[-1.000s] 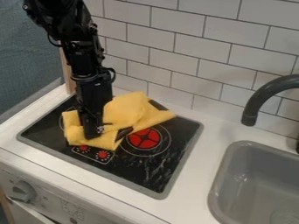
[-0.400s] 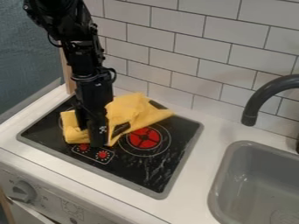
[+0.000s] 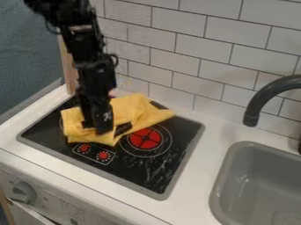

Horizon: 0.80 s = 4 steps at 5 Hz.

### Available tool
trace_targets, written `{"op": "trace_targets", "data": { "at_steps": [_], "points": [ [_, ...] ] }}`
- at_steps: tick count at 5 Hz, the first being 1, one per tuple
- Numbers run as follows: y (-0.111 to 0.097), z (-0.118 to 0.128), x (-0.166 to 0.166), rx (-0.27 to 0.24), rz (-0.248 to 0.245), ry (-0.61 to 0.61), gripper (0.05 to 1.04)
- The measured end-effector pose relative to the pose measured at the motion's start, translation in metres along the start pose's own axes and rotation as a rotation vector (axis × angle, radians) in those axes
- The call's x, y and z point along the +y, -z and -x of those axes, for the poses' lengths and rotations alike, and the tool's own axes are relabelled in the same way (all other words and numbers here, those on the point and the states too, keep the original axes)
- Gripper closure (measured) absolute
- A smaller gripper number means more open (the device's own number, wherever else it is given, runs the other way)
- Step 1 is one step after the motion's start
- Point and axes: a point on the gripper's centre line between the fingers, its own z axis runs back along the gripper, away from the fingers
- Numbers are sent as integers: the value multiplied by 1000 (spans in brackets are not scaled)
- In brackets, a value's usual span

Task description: Fold the cloth from top left to bottom right

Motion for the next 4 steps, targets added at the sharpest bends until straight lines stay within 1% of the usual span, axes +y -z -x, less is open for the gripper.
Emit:
{"op": "trace_targets", "data": {
  "at_steps": [1,2,3,4],
  "points": [
    [-22,-1,3,-46,3,-14,85],
    [-44,3,4,-92,7,-34,85],
    [-56,12,9,-130,6,-54,85],
    [-56,13,10,-132,4,-57,85]
  ]
}}
